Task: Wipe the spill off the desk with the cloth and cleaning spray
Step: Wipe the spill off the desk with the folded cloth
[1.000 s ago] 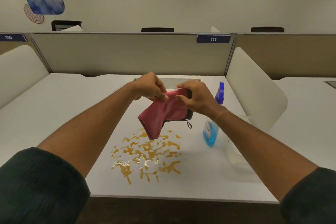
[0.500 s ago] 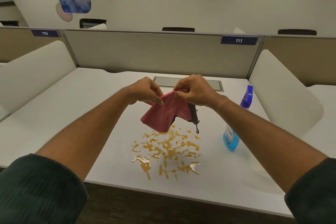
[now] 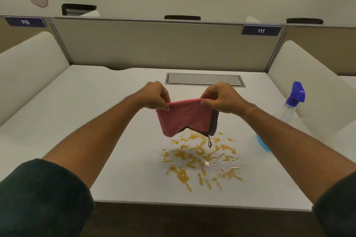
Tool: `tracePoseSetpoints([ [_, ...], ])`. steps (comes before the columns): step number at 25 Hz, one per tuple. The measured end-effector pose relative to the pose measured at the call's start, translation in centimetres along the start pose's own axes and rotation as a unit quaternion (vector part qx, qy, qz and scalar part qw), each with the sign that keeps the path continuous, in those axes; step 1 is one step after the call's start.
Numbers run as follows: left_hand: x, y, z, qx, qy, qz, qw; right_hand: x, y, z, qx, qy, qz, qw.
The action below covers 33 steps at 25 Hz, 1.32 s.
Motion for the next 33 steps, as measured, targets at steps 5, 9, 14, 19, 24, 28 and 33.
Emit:
tracePoseSetpoints([
  [5, 1.2, -2.7, 3.2, 0.053, -0.060, -0.005, 0.997, 5.1, -0.3, -0.5, 0.061, 0.044, 0.009, 0.997],
  [9, 2.3, -3.8, 4.4, 0.105, -0.085, -0.038, 0.990, 7.6, 0.0, -0.6, 0.084, 0.079, -0.044, 0.992],
  [14, 4.6, -3.3, 6.7, 0.139, -0.090, -0.022, 0.986, 9.9, 2.2, 0.2, 0.117, 0.073, -0.035, 0.990],
  [19, 7.2, -0.6, 8.5, 0.132, -0.072, 0.022, 0.988, 12.1, 5.8, 1.7, 0.150, 0.046, -0.012, 0.988],
  [24, 11.2, 3.0, 10.6, 0.145, -0.095, 0.025, 0.984, 14.2, 9.7, 2.6, 0.163, 0.036, 0.050, 0.985],
  [28, 14.6, 5.8, 11.9, 0.155, -0.096, 0.048, 0.982, 15.8, 12.4, 2.5, 0.174, 0.048, 0.138, 0.974],
  [33, 17.8, 7.6, 13.2, 0.159, -0.112, 0.066, 0.979, 17.0, 14.1, 2.3, 0.160, 0.061, 0.214, 0.962],
])
Point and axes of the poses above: each hand's wrist, its own y-axis away from the middle knuckle, its own x-axis out of the palm, z = x × y, the point moved 2 cm from there along -y, towards the middle knuckle, and after that the axes turned 10 degrees about -x, right-handed, at the moved point
